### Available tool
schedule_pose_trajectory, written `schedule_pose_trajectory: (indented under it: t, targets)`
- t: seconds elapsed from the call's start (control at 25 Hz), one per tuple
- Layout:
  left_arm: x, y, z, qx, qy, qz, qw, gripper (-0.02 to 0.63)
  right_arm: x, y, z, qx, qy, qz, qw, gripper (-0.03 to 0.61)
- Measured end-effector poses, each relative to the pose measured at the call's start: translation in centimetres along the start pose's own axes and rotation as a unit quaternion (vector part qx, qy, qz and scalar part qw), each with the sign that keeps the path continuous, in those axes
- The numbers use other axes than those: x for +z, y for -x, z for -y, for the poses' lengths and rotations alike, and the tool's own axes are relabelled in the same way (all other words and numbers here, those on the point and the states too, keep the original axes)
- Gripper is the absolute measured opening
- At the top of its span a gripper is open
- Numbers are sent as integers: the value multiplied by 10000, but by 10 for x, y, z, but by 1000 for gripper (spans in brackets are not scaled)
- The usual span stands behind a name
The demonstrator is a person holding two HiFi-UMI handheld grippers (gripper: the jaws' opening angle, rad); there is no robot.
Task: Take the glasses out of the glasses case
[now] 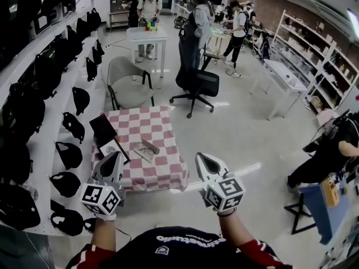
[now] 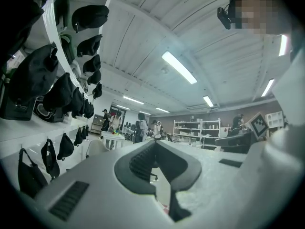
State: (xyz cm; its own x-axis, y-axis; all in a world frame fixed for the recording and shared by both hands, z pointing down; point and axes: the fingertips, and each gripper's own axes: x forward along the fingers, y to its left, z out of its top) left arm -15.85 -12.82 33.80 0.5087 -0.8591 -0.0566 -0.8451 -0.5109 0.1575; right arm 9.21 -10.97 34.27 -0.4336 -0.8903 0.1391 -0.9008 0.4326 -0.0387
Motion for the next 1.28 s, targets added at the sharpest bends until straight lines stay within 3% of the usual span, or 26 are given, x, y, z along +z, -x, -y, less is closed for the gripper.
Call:
schedule_pose_trajectory:
  t: [0.56,1.04,1.28]
  targets:
    - [-18,-11,-42,-74,234,-87,9997,5,0,-37,-22,-45,112,-160,9998,2]
    - [-25,-20,-38,-118,181,-193,9996,5,-4,-44,-12,-100,-63,-178,9998,2]
    - [-37,-32,-40,80,62,-355,9993,5,-10,-63,0,106,-152,-144,9997,2]
